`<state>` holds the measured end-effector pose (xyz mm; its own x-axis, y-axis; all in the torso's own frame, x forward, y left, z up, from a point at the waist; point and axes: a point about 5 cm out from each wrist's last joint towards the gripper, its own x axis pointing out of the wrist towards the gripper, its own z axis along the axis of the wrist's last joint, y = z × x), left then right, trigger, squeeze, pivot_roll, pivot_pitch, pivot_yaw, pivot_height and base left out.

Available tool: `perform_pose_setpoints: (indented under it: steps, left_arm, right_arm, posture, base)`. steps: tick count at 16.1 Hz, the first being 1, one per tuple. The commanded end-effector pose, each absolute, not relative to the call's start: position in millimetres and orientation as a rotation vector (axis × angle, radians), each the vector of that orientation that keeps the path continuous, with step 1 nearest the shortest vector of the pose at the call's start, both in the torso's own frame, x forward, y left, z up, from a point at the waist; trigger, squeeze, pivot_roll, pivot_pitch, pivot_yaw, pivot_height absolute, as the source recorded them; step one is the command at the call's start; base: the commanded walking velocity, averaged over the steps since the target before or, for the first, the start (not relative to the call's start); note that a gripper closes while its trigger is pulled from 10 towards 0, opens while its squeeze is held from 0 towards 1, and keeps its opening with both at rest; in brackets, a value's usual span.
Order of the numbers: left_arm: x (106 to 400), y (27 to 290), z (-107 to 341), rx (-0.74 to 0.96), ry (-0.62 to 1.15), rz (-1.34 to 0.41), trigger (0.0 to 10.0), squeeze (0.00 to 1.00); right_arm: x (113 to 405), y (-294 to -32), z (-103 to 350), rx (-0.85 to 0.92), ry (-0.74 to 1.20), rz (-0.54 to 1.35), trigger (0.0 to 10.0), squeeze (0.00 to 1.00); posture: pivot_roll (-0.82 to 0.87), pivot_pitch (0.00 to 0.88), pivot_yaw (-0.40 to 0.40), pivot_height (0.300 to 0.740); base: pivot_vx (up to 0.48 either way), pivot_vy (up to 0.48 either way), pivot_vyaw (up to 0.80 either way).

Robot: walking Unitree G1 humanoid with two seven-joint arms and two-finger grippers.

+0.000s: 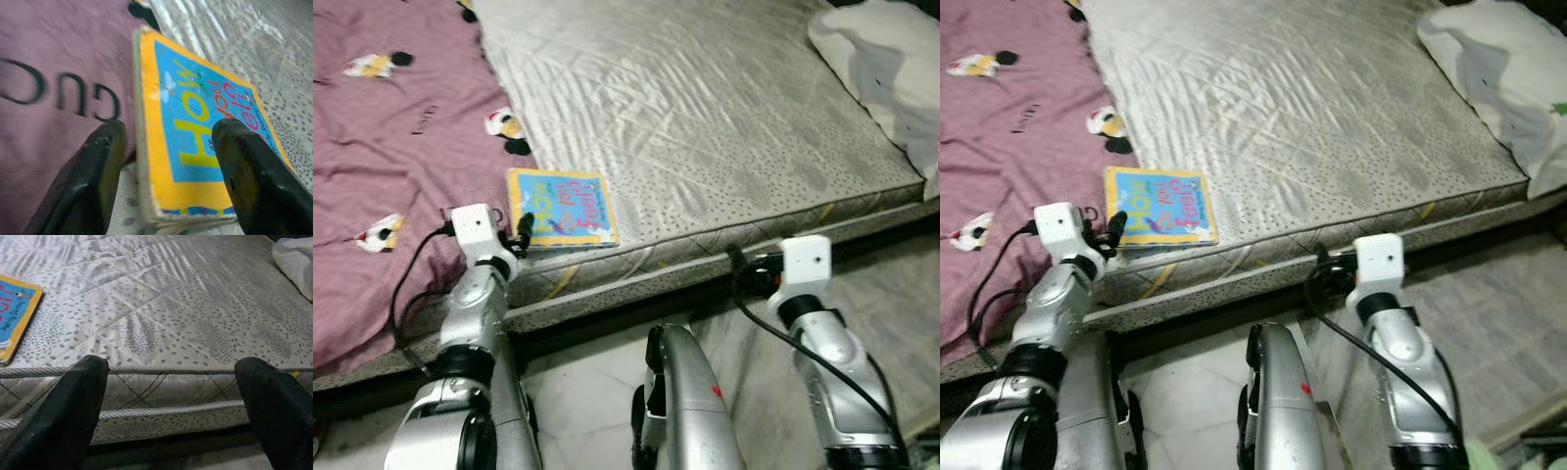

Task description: Clean up the room

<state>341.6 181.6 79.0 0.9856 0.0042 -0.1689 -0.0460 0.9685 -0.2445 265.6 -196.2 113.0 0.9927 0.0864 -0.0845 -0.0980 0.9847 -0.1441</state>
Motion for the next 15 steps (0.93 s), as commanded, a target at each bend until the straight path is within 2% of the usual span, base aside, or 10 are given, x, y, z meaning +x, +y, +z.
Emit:
perform_pose_setpoints:
  steps: [1,9,15]
  left_arm:
    - [341,177,74,-0.274,0.187,0.018,10.0,0.00]
    - [339,166,65,-0.302,0.210,0.010,10.0,0.00]
    - [338,181,70,-0.305,0.146,0.095,10.0,0.00]
  right_arm:
    - [260,-204,116,-0.168,0.085,0.079,10.0,0.00]
    - [257,-203,118,-0.175,0.099,0.111,10.0,0.00]
    - [259,-200,117,-0.171,0.113,0.113,10.0,0.00]
  posture:
    - [-0.19,0.207,-0.144,0.544]
    - [-0.21,0.220,-0.164,0.534]
    - [-0.18,0.218,-0.153,0.534]
  base:
    - [0.000,0.000,0.00]
    - [0.000,0.000,0.00]
    - [0.000,0.000,0.00]
